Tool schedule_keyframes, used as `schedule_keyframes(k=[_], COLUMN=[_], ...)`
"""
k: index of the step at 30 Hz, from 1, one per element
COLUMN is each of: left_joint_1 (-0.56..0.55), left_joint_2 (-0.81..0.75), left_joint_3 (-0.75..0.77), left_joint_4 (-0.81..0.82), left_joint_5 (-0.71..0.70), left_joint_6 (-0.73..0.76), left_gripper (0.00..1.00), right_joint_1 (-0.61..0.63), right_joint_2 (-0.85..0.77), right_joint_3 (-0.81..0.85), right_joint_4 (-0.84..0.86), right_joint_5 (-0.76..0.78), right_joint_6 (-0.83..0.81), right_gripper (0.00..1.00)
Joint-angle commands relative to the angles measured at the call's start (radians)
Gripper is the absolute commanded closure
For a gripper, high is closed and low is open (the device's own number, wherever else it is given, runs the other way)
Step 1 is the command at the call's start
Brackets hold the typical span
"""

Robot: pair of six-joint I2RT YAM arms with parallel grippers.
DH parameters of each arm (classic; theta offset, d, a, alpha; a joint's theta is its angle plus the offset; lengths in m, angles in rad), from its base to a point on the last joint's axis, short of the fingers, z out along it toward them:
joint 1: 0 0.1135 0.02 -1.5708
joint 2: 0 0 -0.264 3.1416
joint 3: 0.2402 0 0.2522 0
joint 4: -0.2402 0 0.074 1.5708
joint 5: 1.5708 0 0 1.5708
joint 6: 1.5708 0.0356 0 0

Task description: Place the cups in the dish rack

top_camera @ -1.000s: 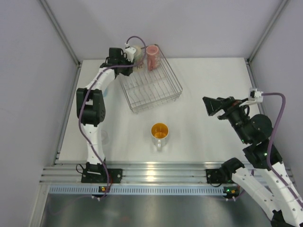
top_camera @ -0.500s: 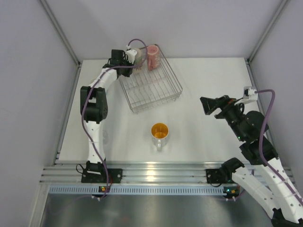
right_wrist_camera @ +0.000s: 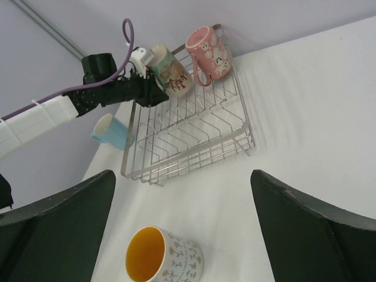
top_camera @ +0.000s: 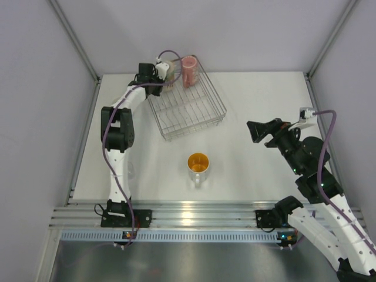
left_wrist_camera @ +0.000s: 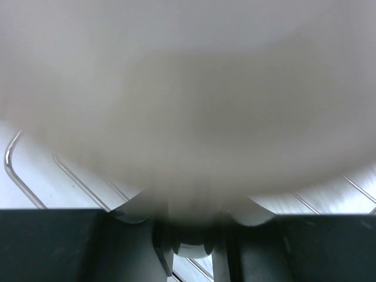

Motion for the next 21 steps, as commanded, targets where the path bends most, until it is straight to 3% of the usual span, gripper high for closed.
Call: schedule_keyframes(k=[1,9,21], left_joint_1=[0.009,0.009,0.01], left_joint_2=[-0.028,-0.028,-0.072], left_joint_3=[0.082,0.082,0.004], left_joint_4=[0.183,0.194,0.276], left_joint_5=[0.007,-0.042,-0.154], left_joint_6=[0.004,-0.001,-0.027], left_gripper=[0.7,0.55,0.46], right_joint_1=[-0.001,0.001,0.001], right_joint_2=[-0.001,-0.004,-0.015], right_joint_3=[-0.006,-0.009,-0.006], right_joint_4=[0.05,0.047,0.039], right_joint_5=[0.008,0.005,-0.002], right_joint_6=[-0.009,-0.011,-0.009], right_gripper=[0.01,0.01,0.0])
